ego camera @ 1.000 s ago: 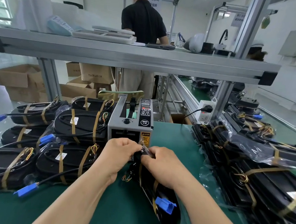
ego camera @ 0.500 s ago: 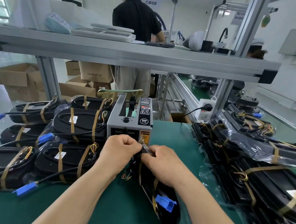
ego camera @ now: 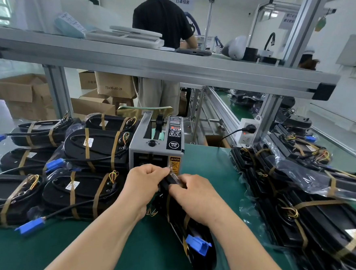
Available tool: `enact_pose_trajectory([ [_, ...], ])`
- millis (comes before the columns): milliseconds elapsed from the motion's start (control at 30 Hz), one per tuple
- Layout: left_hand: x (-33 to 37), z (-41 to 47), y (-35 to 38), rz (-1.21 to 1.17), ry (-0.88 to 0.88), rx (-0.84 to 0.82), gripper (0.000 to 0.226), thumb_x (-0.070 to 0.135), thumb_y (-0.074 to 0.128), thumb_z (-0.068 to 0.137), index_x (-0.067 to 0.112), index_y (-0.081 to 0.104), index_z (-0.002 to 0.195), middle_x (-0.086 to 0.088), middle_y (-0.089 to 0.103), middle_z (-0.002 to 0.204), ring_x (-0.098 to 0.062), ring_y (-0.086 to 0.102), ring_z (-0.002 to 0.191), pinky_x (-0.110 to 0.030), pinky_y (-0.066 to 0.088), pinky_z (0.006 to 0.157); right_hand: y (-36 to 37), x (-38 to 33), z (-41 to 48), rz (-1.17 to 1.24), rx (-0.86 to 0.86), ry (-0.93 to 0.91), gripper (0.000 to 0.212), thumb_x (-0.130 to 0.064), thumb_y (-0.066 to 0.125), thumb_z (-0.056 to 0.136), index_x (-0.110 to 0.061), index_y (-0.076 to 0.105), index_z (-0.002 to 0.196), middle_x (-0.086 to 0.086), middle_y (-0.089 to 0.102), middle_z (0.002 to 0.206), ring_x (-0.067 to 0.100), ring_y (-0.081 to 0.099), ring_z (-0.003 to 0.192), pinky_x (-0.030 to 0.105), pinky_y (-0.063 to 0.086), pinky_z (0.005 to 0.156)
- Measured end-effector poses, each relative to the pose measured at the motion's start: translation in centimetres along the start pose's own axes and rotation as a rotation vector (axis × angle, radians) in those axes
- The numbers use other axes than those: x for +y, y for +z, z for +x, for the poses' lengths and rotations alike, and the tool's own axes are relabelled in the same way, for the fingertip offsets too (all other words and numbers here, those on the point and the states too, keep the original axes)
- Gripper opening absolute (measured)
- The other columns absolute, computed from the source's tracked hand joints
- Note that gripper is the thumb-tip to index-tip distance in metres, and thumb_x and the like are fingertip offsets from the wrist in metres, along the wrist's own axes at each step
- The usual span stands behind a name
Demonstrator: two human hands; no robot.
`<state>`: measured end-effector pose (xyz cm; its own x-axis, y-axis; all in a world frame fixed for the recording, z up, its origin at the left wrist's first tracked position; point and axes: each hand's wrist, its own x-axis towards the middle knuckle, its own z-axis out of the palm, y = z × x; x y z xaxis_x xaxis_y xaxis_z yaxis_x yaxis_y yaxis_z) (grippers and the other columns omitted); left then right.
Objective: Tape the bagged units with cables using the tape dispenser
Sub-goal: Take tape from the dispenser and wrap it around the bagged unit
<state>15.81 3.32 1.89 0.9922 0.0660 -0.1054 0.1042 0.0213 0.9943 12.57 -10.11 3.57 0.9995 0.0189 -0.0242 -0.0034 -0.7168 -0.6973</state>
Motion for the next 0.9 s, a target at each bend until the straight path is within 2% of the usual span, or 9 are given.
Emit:
enact_pose_trajectory([
  [133, -0.4, -0.2, -0.2, -0.046, -0.018, -0.077, 0.018, 0.022, 0.077, 0.086, 0.007, 0.070, 0.078, 0.009, 0.053, 0.042, -0.001, 0.043, 0.031, -0.012, 0.033, 0.033, -0.1, 0.1, -0.1, 0.016, 0.003, 0.004, 0.024, -0.040, 0.052, 0.089, -0.021, 0.067, 0.092, -0.005, 0.068, 0.087, 0.014, 0.064, 0.080, 0.025, 0.048, 0.063],
  [200, -0.6, -0.4, -0.5, -0.063, -0.037, -0.129, 0.019, 0.021, 0.081, 0.080, 0.006, 0.071, 0.084, 0.006, 0.060, 0.049, -0.002, 0.050, 0.036, -0.013, 0.036, 0.035, -0.1, 0.1, -0.1, 0.011, 0.001, -0.012, 0.021, -0.040, 0.051, 0.090, -0.024, 0.065, 0.088, -0.007, 0.067, 0.085, 0.011, 0.062, 0.078, 0.024, 0.045, 0.060],
  [367, -0.9, 0.1, -1.8, -0.057, -0.082, -0.194, 0.008, 0.020, 0.082, 0.077, 0.015, 0.078, 0.081, -0.003, 0.072, 0.072, -0.009, 0.058, 0.058, -0.023, 0.044, 0.054, 0.1, 0.1, 0.0, -0.009, -0.005, -0.029, 0.024, -0.041, 0.051, 0.090, -0.024, 0.057, 0.074, -0.007, 0.061, 0.075, 0.010, 0.056, 0.069, 0.025, 0.038, 0.056],
  [467, -0.8, 0.5, -2.0, -0.075, -0.110, -0.178, 0.010, 0.017, 0.079, 0.081, 0.018, 0.079, 0.071, 0.001, 0.068, 0.067, -0.004, 0.056, 0.055, -0.020, 0.043, 0.055, 0.1, 0.1, 0.1, -0.021, -0.008, -0.030, 0.026, -0.039, 0.051, 0.090, -0.019, 0.053, 0.072, -0.005, 0.056, 0.069, 0.014, 0.051, 0.064, 0.028, 0.036, 0.055],
  [567, -0.8, 0.6, -1.9, -0.101, -0.127, -0.148, 0.009, 0.017, 0.077, 0.084, 0.014, 0.077, 0.076, 0.003, 0.066, 0.063, -0.002, 0.056, 0.051, -0.018, 0.042, 0.052, 0.0, 0.2, 0.0, -0.039, -0.009, -0.018, 0.026, -0.039, 0.050, 0.091, -0.020, 0.053, 0.074, -0.005, 0.056, 0.070, 0.013, 0.051, 0.064, 0.028, 0.039, 0.056],
  [667, -0.9, 0.4, -1.7, -0.115, -0.118, -0.124, 0.008, 0.019, 0.076, 0.085, 0.013, 0.076, 0.080, 0.003, 0.065, 0.062, -0.003, 0.056, 0.053, -0.018, 0.042, 0.050, 0.0, 0.1, -0.1, -0.044, 0.000, 0.002, 0.036, -0.055, 0.052, 0.090, -0.022, 0.056, 0.077, -0.008, 0.058, 0.073, 0.010, 0.053, 0.066, 0.026, 0.041, 0.057],
  [767, -0.6, 0.0, -1.5, -0.108, -0.116, -0.100, 0.011, 0.019, 0.075, 0.087, 0.015, 0.075, 0.076, 0.001, 0.064, 0.061, -0.008, 0.054, 0.056, -0.021, 0.044, 0.053, -0.1, -0.4, -0.5, -0.035, -0.018, 0.044, 0.049, -0.078, 0.062, 0.073, -0.029, 0.057, 0.080, -0.013, 0.060, 0.076, 0.005, 0.056, 0.068, 0.023, 0.039, 0.057],
  [833, -0.6, -0.3, -1.5, -0.093, -0.092, -0.094, 0.015, 0.017, 0.071, 0.090, 0.017, 0.076, 0.075, -0.001, 0.064, 0.065, -0.008, 0.054, 0.056, -0.021, 0.046, 0.051, -0.3, -0.9, -0.5, -0.071, -0.082, 0.074, 0.050, -0.074, 0.072, 0.068, -0.029, 0.059, 0.086, -0.011, 0.064, 0.081, 0.007, 0.061, 0.074, 0.025, 0.044, 0.061],
  [900, -0.6, -1.0, -1.9, -0.050, -0.055, -0.112, 0.019, 0.017, 0.066, 0.094, 0.021, 0.079, 0.080, 0.000, 0.066, 0.071, -0.005, 0.056, 0.058, -0.018, 0.046, 0.051, -0.5, -1.4, -0.4, -0.132, -0.127, 0.058, 0.039, -0.059, 0.076, 0.073, -0.025, 0.058, 0.080, -0.009, 0.062, 0.075, 0.011, 0.059, 0.070, 0.025, 0.044, 0.059],
])
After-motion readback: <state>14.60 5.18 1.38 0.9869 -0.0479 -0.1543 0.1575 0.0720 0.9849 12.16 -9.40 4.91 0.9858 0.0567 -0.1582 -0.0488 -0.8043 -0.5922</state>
